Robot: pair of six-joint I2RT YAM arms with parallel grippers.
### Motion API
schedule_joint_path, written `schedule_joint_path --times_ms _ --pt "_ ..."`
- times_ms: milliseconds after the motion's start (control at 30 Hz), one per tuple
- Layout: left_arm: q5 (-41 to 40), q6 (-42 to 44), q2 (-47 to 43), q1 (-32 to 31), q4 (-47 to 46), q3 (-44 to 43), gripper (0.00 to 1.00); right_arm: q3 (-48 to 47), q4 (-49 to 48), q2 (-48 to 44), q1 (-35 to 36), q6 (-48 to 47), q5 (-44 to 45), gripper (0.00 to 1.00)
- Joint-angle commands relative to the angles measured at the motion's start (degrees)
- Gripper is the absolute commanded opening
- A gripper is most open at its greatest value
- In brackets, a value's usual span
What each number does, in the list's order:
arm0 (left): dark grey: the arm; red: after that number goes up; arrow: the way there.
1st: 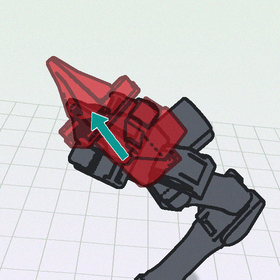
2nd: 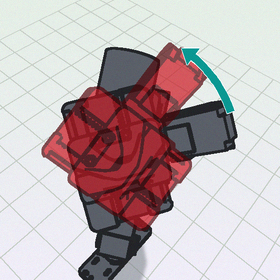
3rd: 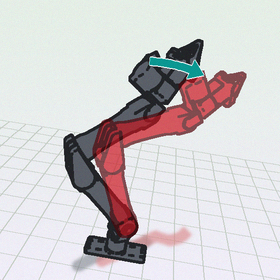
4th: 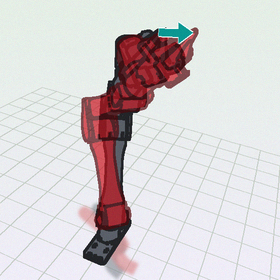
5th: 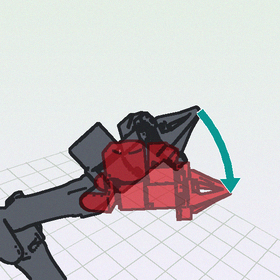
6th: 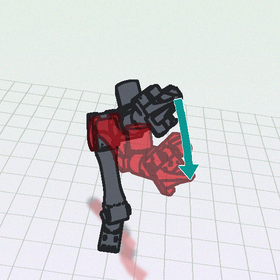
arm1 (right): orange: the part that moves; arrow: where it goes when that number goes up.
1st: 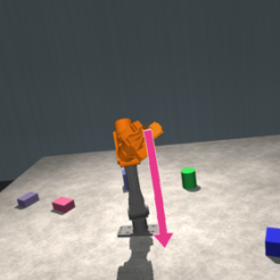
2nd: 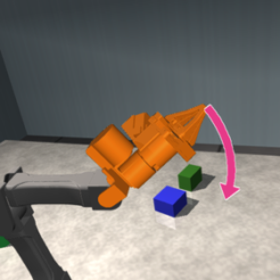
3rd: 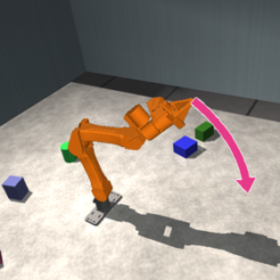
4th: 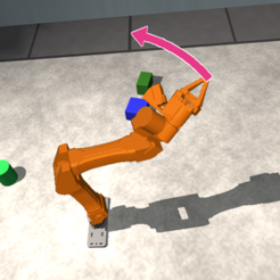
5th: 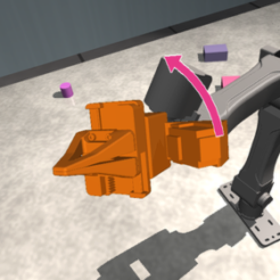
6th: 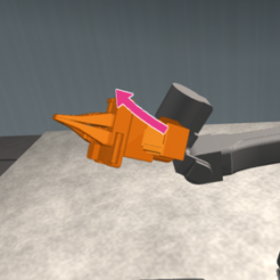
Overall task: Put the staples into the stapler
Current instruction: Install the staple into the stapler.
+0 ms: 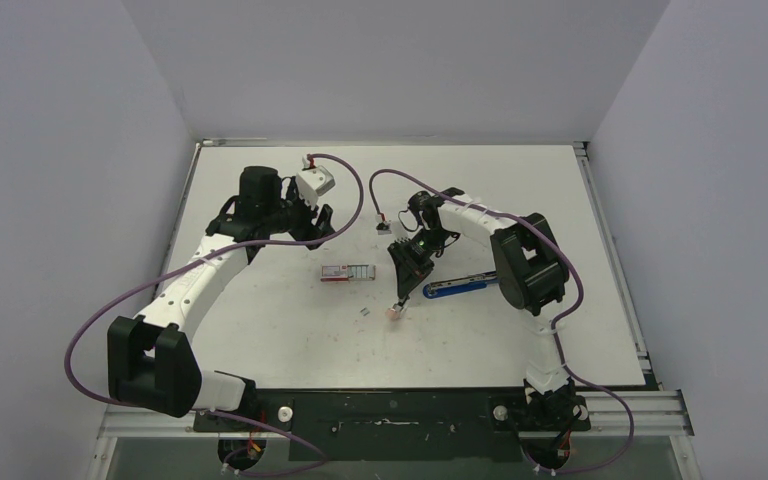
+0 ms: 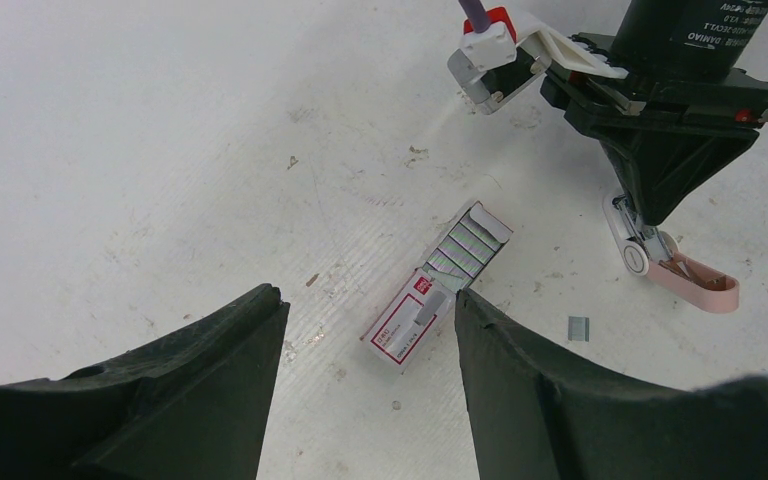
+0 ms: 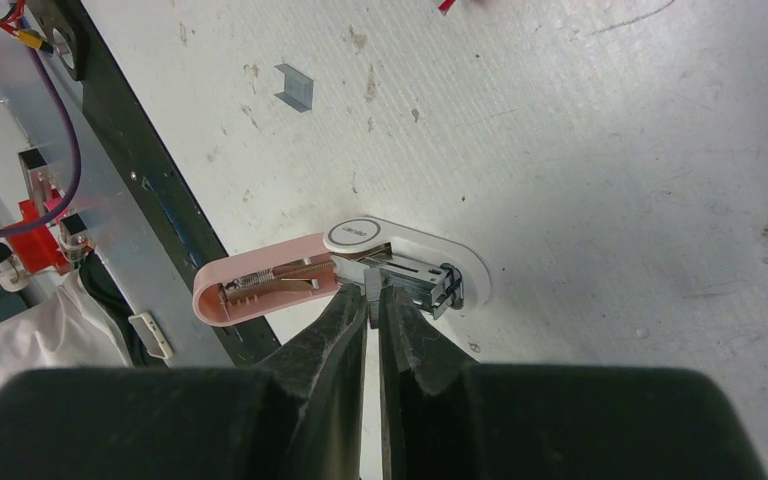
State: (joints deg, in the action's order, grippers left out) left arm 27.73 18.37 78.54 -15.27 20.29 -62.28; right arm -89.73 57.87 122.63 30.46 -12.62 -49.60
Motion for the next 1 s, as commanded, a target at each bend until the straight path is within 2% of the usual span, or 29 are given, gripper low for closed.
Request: schedule_joint_path --times_ms 0,967 --pt "1.4 -0.4 -1.8 0.4 -2.3 -0.3 0.61 0.1 -1.0 -0.2 0.5 -0.2 0.6 0.05" --pt "1.5 -0.5 -2.1 0.6 -2.4 0.1 0.61 0.6 -1.7 -1.5 0.8 0.7 1.1 0.05"
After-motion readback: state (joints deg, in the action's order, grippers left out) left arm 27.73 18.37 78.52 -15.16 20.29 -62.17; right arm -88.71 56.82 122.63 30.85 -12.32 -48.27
